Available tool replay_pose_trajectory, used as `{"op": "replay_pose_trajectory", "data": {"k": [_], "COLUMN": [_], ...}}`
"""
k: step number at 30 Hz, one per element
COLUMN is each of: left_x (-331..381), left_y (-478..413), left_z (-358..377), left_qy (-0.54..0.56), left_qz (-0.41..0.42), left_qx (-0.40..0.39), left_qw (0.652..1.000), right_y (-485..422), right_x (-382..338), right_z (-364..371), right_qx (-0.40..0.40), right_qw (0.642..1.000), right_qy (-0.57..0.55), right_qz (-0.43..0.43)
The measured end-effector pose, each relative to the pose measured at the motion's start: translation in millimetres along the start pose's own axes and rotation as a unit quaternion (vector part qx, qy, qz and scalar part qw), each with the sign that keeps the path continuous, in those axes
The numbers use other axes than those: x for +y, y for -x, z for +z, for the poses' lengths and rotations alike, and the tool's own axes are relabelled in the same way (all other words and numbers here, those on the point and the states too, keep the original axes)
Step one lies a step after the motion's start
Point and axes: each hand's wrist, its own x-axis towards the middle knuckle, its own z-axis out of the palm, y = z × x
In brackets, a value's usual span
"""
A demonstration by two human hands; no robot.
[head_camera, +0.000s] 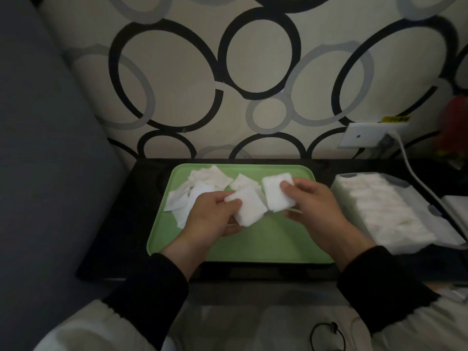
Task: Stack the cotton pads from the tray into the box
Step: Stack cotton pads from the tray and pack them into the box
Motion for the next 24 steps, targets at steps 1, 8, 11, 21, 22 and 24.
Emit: {"op": "replay_pose_trajectory", "data": {"k": [1,8,11,21,22,24], "left_x": [-1,-3,0,1,2,5], "left_y": [0,3,5,6,6,4], "left_z": [0,7,9,8,8,7], "left_qy": [-0.011,-0.030,-0.014,-0.009,-0.009,0.009], "left_qz": [-0.001,0.016,0.024,0.032,0.025,0.003], "left_qx": [0.006,-0.012,-0.035,-0.049,-0.050,-0.043], "left_qw": [1.000,0.999,0.999,0.998,0.998,0.999], "right_y": [-1,10,9,6,6,5], "right_x": [-1,-3,1,4,4,4], "right_z": [0,15,16,17,17,19], "right_qx": [0.021,-0.111,-0.094,-0.067,-0.071,-0.076], "right_qw": [1.000,0.994,0.994,0.992,0.990,0.988], "right_qy": [-0.003,-0.002,0.049,0.100,0.105,0.115], "right_qz": [-0.019,-0.024,-0.023,-0.049,-0.054,-0.070]}}
